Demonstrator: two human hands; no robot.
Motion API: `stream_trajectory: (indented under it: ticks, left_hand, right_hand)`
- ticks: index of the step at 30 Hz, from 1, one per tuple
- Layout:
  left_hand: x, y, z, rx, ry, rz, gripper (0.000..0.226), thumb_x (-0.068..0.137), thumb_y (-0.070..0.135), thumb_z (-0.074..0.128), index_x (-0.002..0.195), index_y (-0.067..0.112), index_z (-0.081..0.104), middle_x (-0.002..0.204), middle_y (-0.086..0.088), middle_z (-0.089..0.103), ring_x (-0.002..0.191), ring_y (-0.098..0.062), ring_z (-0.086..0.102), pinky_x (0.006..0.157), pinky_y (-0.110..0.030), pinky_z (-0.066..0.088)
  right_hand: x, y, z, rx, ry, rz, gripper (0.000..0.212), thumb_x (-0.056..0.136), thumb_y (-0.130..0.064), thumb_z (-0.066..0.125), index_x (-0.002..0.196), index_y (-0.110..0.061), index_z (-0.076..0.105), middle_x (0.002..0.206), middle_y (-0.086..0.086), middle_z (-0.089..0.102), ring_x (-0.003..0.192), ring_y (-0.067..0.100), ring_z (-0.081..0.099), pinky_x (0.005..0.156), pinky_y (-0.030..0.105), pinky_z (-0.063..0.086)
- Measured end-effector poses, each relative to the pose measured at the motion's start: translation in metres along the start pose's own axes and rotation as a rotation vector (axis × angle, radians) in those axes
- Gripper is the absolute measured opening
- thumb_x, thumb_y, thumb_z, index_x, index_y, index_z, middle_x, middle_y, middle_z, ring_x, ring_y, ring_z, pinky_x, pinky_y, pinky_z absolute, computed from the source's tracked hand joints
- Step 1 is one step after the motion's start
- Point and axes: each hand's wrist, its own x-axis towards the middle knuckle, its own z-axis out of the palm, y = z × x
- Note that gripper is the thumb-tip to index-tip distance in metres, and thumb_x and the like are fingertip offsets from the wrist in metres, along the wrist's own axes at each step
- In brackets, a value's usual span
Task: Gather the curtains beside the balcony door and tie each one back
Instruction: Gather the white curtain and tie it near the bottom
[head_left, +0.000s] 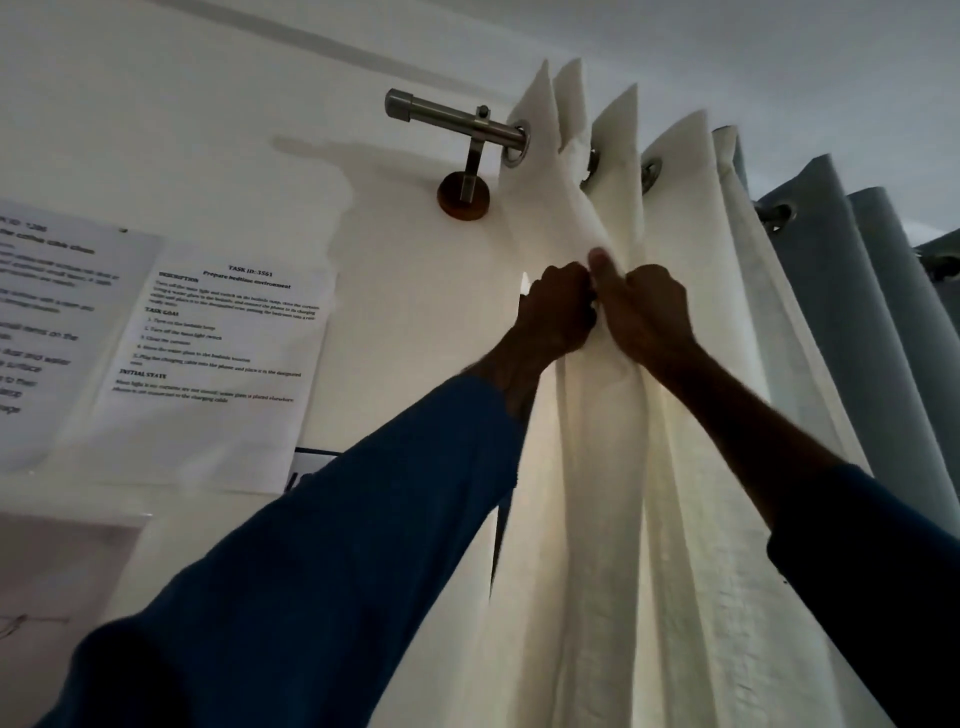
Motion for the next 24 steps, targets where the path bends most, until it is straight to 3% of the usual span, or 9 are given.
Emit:
stream_trajectory:
  ticks: [3, 6, 9, 11, 14, 17, 19, 21, 24]
  left_hand:
    - [0.014, 0.016, 0.006, 0.015, -0.042, 0.055, 0.040, 0.095, 0.014, 0.063, 0.132, 0.002, 0.052, 0.129, -0.016, 0.060, 0.118, -0.034, 0.059, 0.093, -0.036, 0.049]
    - [0.018, 0.026, 0.009, 0.006, -0.065, 0.107, 0.043, 0.096, 0.016, 0.063, 0.134, 0.000, 0.051, 0.127, -0.017, 0.061, 0.115, -0.033, 0.062, 0.093, -0.034, 0.050]
    - [0.011, 0.013, 0.012, -0.022, -0.042, 0.121, 0.029, 0.101, 0.012, 0.053, 0.126, -0.002, 0.058, 0.125, -0.018, 0.063, 0.113, -0.032, 0.061, 0.094, -0.033, 0.047]
    - [0.000, -0.007, 0.015, 0.000, 0.056, 0.168, 0.029, 0.098, 0.013, 0.050, 0.117, -0.005, 0.063, 0.116, -0.023, 0.065, 0.108, -0.039, 0.062, 0.093, -0.041, 0.048]
    - [-0.025, -0.042, 0.017, -0.030, 0.225, 0.170, 0.035, 0.084, 0.016, 0.053, 0.106, -0.008, 0.066, 0.096, -0.028, 0.066, 0.087, -0.047, 0.064, 0.071, -0.045, 0.049]
    - [-0.053, -0.064, 0.005, 0.058, 0.159, 0.137, 0.024, 0.088, 0.009, 0.055, 0.108, 0.000, 0.063, 0.094, -0.019, 0.063, 0.087, -0.044, 0.061, 0.070, -0.047, 0.049]
    - [-0.065, -0.072, -0.001, 0.084, 0.132, 0.147, 0.016, 0.090, 0.013, 0.050, 0.099, 0.005, 0.061, 0.082, -0.008, 0.059, 0.077, -0.038, 0.062, 0.064, -0.041, 0.047]
    - [-0.074, -0.076, -0.007, 0.071, 0.115, 0.156, 0.019, 0.092, 0.019, 0.045, 0.095, 0.006, 0.059, 0.078, -0.008, 0.061, 0.069, -0.033, 0.061, 0.062, -0.040, 0.050]
    - [-0.086, -0.076, -0.019, 0.105, 0.091, 0.123, 0.011, 0.093, 0.012, 0.051, 0.099, 0.006, 0.057, 0.083, -0.010, 0.063, 0.070, -0.032, 0.062, 0.065, -0.041, 0.052]
  right_hand:
    - [0.000, 0.011, -0.013, 0.016, 0.068, -0.005, 0.070, 0.103, -0.058, 0.040, 0.117, 0.006, 0.066, 0.114, 0.021, 0.068, 0.108, 0.033, 0.064, 0.090, 0.032, 0.044]
    - [0.000, 0.016, -0.022, 0.040, 0.075, -0.013, 0.061, 0.103, -0.058, 0.042, 0.092, -0.003, 0.066, 0.081, 0.004, 0.063, 0.072, 0.013, 0.058, 0.078, 0.024, 0.040]
    - [0.000, 0.017, -0.024, -0.029, 0.053, -0.037, 0.056, 0.103, -0.055, 0.046, 0.068, -0.012, 0.055, 0.065, -0.003, 0.052, 0.059, 0.005, 0.048, 0.063, 0.017, 0.037]
    - [-0.005, 0.016, -0.021, -0.144, 0.040, -0.093, 0.050, 0.102, -0.049, 0.052, 0.076, -0.007, 0.059, 0.073, 0.002, 0.058, 0.066, 0.013, 0.054, 0.073, 0.023, 0.043]
    - [-0.016, 0.018, -0.008, -0.210, 0.056, -0.178, 0.056, 0.093, -0.046, 0.068, 0.119, 0.003, 0.060, 0.118, 0.018, 0.065, 0.110, 0.034, 0.061, 0.098, 0.040, 0.046]
    - [-0.033, 0.014, 0.014, -0.264, -0.044, -0.197, 0.074, 0.085, -0.047, 0.075, 0.134, 0.002, 0.047, 0.140, 0.022, 0.049, 0.134, 0.039, 0.044, 0.112, 0.052, 0.037]
    - [-0.043, 0.012, 0.027, -0.426, -0.024, -0.303, 0.069, 0.087, -0.032, 0.073, 0.138, 0.005, 0.043, 0.156, 0.030, 0.031, 0.150, 0.046, 0.022, 0.120, 0.060, 0.022]
    - [-0.052, 0.011, 0.040, -0.495, 0.067, -0.499, 0.048, 0.086, -0.003, 0.068, 0.129, 0.010, 0.053, 0.159, 0.033, 0.026, 0.152, 0.047, 0.017, 0.121, 0.059, 0.024]
    - [-0.065, 0.009, 0.047, -0.399, 0.063, -0.522, 0.034, 0.083, 0.015, 0.057, 0.115, 0.008, 0.061, 0.139, 0.024, 0.053, 0.129, 0.041, 0.053, 0.091, 0.047, 0.055]
